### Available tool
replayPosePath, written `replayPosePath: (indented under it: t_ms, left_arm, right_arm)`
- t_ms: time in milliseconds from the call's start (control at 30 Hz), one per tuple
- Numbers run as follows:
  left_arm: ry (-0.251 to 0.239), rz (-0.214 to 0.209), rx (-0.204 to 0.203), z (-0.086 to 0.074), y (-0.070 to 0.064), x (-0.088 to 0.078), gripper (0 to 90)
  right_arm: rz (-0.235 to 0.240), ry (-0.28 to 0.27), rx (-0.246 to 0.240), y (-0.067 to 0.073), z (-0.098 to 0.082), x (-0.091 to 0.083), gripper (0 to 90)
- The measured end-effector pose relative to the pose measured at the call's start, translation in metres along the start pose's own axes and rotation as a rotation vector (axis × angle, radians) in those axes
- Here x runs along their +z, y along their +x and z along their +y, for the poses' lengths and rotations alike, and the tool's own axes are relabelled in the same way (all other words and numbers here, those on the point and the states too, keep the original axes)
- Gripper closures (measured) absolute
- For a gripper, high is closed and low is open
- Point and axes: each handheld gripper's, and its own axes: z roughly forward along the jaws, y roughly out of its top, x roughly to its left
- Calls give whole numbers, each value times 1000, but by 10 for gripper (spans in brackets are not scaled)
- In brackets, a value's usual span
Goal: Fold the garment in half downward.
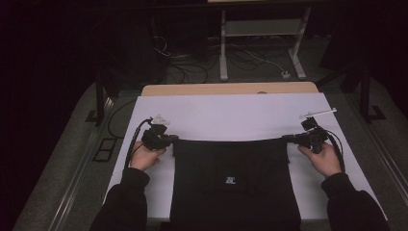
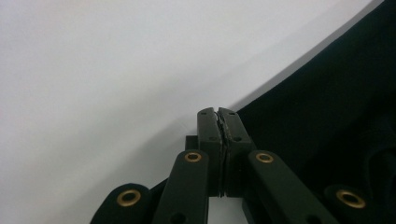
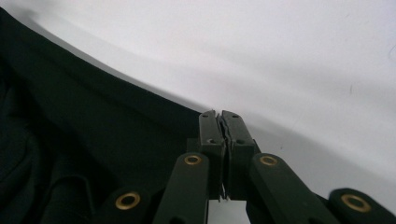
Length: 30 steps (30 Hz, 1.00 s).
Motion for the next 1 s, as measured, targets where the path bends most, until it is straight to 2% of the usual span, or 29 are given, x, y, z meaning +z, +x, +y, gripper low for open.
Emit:
replayPosePath:
  t_ms: [100,200,400,533,833,1000]
  left_arm:
    - [15,9,10,4,2,3,877]
    - [4,14,13,9,2,3,877]
    - [15,26,17,15,3,1,877]
    - [34,35,27,17,1,-4,877]
    - [27,38,25,31,2,-12,877]
    - [47,43,27,37,3,-16,878]
  right_arm:
    - [4,-8,7,-2,3,-1,867]
    - [1,-3,14,-3,5,1,867]
    - [13,-9,14,-7,10,0,867]
    - [21,-15,14,-6,13,-2,867]
    - [28,-29,26,-8,18,-2,867]
    - [26,-40,22,-7,25,-7,867]
